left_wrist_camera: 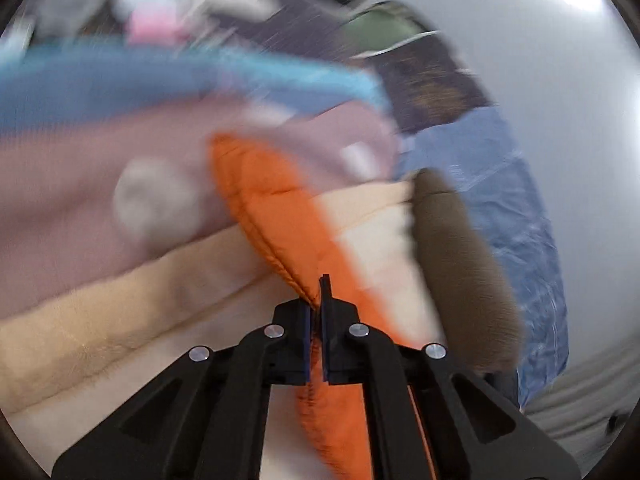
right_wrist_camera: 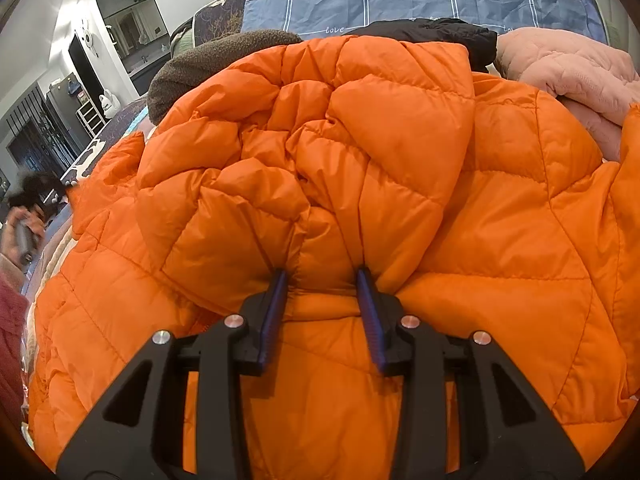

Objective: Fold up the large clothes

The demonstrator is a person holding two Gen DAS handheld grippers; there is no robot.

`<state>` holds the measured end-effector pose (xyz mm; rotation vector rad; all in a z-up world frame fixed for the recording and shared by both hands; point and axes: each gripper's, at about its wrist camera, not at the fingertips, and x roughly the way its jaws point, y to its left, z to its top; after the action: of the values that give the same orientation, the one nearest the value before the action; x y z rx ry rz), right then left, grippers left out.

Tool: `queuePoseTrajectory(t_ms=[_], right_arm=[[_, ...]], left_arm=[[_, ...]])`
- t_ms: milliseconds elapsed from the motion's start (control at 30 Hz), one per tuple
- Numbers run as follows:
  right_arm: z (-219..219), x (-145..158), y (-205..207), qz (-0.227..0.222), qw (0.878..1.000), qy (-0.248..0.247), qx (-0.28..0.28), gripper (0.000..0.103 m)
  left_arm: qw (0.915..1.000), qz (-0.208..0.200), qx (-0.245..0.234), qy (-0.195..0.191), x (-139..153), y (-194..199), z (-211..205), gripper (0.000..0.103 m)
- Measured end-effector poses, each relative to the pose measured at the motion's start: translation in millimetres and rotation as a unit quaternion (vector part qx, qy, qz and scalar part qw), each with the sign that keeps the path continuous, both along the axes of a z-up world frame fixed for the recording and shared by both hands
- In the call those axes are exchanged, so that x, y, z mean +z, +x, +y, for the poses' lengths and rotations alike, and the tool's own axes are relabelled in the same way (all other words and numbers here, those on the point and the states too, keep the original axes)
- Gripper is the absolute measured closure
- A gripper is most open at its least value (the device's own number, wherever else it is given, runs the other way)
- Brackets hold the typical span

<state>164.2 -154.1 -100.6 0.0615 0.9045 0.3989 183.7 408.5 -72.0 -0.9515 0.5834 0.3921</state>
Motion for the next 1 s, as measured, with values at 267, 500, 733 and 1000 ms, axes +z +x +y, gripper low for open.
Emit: queuePoseTrajectory(t_ms=[267,500,733,1000], right_arm=[[-3.9,-0.2,-0.6,0.000,1.000,0.013,0.000,0.065],[-31.5,13.5,-12.0,0.026,0.998,0.064,0.000,0.042],[-90.6,39.3,-55.4,0.013,0.997,0.069,-0.023,0.029],[-124.8,70.2,-37.2,-0.007,0.991,0.118,-0.067,0.030]], left_arm=[[0.9336,-0.164,-0.207,0.242,179.6,10.0,-202.2,0.100],[0.8350,-0.170,-0.446,0.274,156.9,29.8,-409.9,0.062],[0.7956,-0.099,-0.524,0.287,89.3,26.0,-466.7,0.055],[0.8472,-0.034,-0.464,0.257,57.6,36.1,-395.1,0.054]])
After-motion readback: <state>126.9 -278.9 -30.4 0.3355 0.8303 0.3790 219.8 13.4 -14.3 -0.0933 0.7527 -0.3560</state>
